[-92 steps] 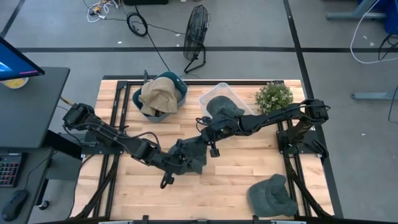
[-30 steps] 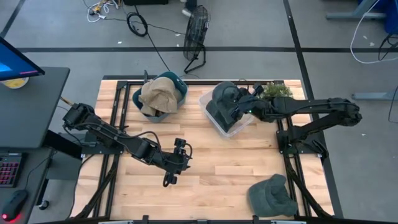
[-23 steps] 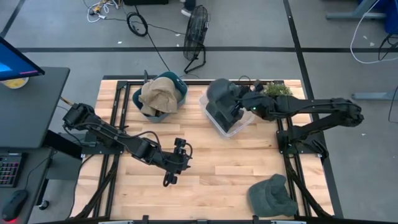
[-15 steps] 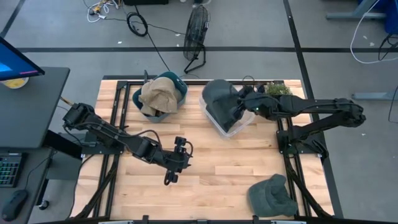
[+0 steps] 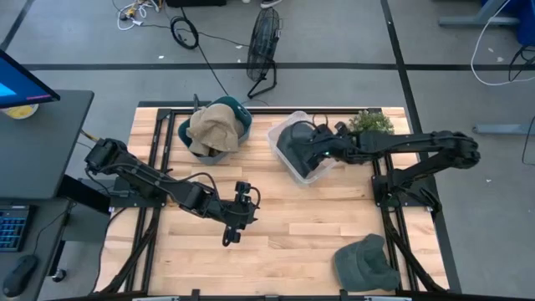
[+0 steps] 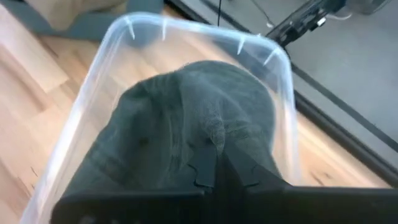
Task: Pick & Place hat
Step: Put the top blue cap into the transparent bin, then put the blue cap into the transparent bin
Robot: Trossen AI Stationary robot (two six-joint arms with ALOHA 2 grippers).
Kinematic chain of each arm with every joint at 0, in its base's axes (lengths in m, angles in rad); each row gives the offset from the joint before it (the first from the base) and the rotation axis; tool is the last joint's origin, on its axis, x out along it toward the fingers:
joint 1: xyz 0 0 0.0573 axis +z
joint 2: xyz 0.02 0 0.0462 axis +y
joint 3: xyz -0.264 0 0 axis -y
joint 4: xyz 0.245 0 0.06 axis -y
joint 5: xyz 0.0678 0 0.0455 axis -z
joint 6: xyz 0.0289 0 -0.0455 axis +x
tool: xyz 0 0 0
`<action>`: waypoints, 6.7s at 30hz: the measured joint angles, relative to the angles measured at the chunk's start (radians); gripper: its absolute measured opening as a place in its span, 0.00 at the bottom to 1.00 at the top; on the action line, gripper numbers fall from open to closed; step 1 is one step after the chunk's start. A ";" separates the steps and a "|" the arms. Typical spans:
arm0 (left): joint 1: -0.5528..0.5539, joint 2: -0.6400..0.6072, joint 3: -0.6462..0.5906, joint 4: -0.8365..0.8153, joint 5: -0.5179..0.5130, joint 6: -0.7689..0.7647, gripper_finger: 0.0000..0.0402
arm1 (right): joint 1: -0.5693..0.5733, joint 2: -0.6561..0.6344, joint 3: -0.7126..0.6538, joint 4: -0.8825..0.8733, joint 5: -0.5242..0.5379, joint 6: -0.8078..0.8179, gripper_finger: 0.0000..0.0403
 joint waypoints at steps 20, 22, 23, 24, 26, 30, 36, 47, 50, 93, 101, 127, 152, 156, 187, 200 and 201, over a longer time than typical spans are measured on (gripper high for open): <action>0.000 0.000 0.000 -0.001 0.000 -0.104 0.42 | 0.001 0.081 0.003 0.000 -0.006 -0.163 0.37; 0.000 0.000 0.000 -0.001 0.000 -0.104 0.42 | 0.001 0.069 0.021 -0.021 -0.020 -0.189 0.41; 0.000 0.000 0.000 -0.001 0.000 -0.104 0.42 | 0.003 0.065 0.037 -0.037 -0.028 -0.196 0.43; 0.000 0.000 0.000 -0.002 0.000 -0.104 0.42 | 0.006 0.060 0.056 -0.053 -0.035 -0.201 0.44; 0.000 0.000 0.000 -0.003 0.000 -0.104 0.42 | 0.015 0.051 0.105 -0.096 -0.066 -0.219 0.46; 0.000 0.000 0.000 -0.003 0.000 -0.104 0.42 | 0.054 0.048 0.217 -0.195 -0.201 -0.260 0.46; 0.000 0.000 0.000 -0.003 0.000 -0.105 0.42 | 0.169 0.048 0.306 -0.300 -0.470 -0.277 0.44; 0.000 0.000 0.000 -0.003 0.000 -0.122 0.42 | 0.516 0.077 0.307 -0.510 -0.687 -0.040 0.42; 0.000 0.000 0.000 -0.006 0.000 -0.157 0.42 | 0.603 0.090 0.290 -0.510 -0.731 0.093 0.42; -0.001 0.000 0.000 -0.008 -0.001 -0.146 0.42 | 1.097 0.102 -0.323 0.225 -0.637 1.353 0.42; -0.001 0.000 0.000 -0.008 -0.001 -0.146 0.42 | 1.093 0.141 -0.323 0.227 -0.621 1.371 0.38; -0.001 0.000 0.000 -0.007 -0.003 -0.146 0.42 | 0.797 -0.006 0.121 -0.274 0.051 0.788 0.02; -0.001 0.000 0.000 -0.006 -0.003 -0.146 0.42 | 0.214 0.010 0.132 -0.093 0.376 0.712 0.02; -0.001 0.000 0.000 -0.007 -0.002 -0.146 0.42 | 0.159 0.030 0.073 0.019 0.251 0.722 0.02; -0.001 0.000 0.000 -0.008 -0.002 -0.146 0.42 | 0.106 0.046 -0.087 0.256 0.056 0.452 0.17; 0.000 0.000 0.000 -0.008 -0.002 -0.146 0.42 | 0.107 -0.045 -0.035 0.244 -0.078 0.206 0.33; -0.001 0.000 0.000 -0.008 -0.002 -0.146 0.42 | 0.107 -0.053 -0.022 0.245 -0.100 0.150 0.33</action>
